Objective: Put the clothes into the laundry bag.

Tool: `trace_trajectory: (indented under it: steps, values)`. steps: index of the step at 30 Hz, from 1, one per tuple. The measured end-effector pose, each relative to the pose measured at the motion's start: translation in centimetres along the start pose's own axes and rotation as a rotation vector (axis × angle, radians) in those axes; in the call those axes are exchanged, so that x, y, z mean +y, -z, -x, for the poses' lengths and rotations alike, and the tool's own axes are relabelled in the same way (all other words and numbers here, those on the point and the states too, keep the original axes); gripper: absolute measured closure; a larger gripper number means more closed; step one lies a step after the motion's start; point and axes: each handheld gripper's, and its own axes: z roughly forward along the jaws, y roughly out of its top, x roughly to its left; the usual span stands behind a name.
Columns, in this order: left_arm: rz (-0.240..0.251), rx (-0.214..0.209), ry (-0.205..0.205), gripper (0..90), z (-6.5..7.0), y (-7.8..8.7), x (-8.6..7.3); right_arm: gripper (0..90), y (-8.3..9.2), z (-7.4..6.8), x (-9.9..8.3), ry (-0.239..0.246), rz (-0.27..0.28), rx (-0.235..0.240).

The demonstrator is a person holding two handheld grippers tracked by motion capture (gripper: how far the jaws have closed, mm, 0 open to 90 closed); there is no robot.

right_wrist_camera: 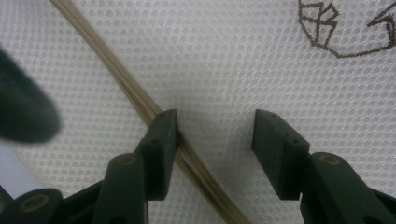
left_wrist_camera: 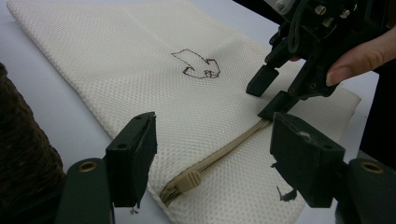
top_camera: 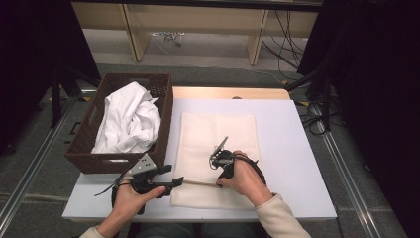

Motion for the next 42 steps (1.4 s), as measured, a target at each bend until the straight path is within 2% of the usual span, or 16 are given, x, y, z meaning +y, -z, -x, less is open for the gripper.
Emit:
trace_trajectory:
  steps: [3, 6, 7, 10, 15, 16, 20, 22, 24, 26, 29, 33, 36, 38, 39, 42]
  values:
    - [-0.001, -0.001, -0.004, 31.5, -0.03, 0.01, 0.01, 51.9, 0.03, -0.01, -0.07, 0.039, -0.004, -0.003]
    - [-0.002, -0.005, -0.004, 31.5, -0.02, 0.02, 0.02, 51.2, 0.02, 0.07, -0.13, 0.037, -0.002, 0.001]
    - [-0.001, -0.008, -0.018, 31.5, -0.10, 0.03, 0.06, 51.0, 0.05, 0.02, -0.13, 0.039, -0.002, -0.002]
    - [-0.001, -0.003, -0.001, 31.5, -0.02, 0.01, 0.02, 50.9, 0.07, 0.02, -0.13, 0.041, -0.005, -0.002]
    - [-0.002, -0.008, -0.015, 31.5, -0.07, -0.01, 0.04, 53.3, 0.05, -0.04, -0.14, 0.058, -0.006, -0.004]
    - [-0.001, -0.001, 0.001, 31.5, 0.01, -0.02, 0.01, 54.5, 0.00, -0.02, -0.17, 0.058, -0.001, 0.000]
    - [-0.001, -0.001, -0.001, 31.5, 0.00, -0.01, 0.02, 60.2, 0.10, 0.20, -0.16, 0.046, 0.000, 0.013]
    - [-0.002, -0.007, -0.016, 31.5, -0.08, -0.01, 0.05, 60.9, 0.13, 0.06, -0.10, 0.012, -0.010, 0.020]
    - [-0.002, -0.001, -0.001, 31.5, -0.02, -0.02, 0.01, 63.3, 0.12, 0.31, -0.16, 0.018, 0.001, 0.022]
    - [-0.001, -0.008, -0.001, 31.5, -0.07, -0.07, -0.01, 65.2, 0.16, 0.26, -0.15, -0.004, -0.004, 0.024]
    - [0.000, -0.007, 0.000, 31.5, -0.06, -0.07, 0.00, 77.1, 0.19, 0.64, -0.20, 0.011, -0.002, 0.004]
    - [0.000, -0.006, -0.001, 31.5, -0.08, -0.07, 0.01, 78.4, 0.19, 0.71, -0.20, -0.022, -0.003, 0.005]
    - [0.000, -0.005, -0.006, 31.5, -0.09, -0.05, 0.02, 81.2, 0.17, 0.71, -0.12, 0.005, 0.007, -0.013]
    - [0.000, -0.009, -0.016, 31.5, -0.15, -0.04, 0.05, 82.7, 0.20, 0.67, -0.16, -0.024, 0.001, -0.015]
    - [0.001, -0.004, -0.002, 31.5, -0.07, -0.06, 0.01, 83.8, 0.19, 0.80, -0.16, -0.012, 0.009, -0.018]
    - [-0.004, -0.005, -0.007, 31.5, -0.08, -0.08, -0.01, 85.7, 0.22, 0.79, -0.19, -0.036, 0.011, -0.018]
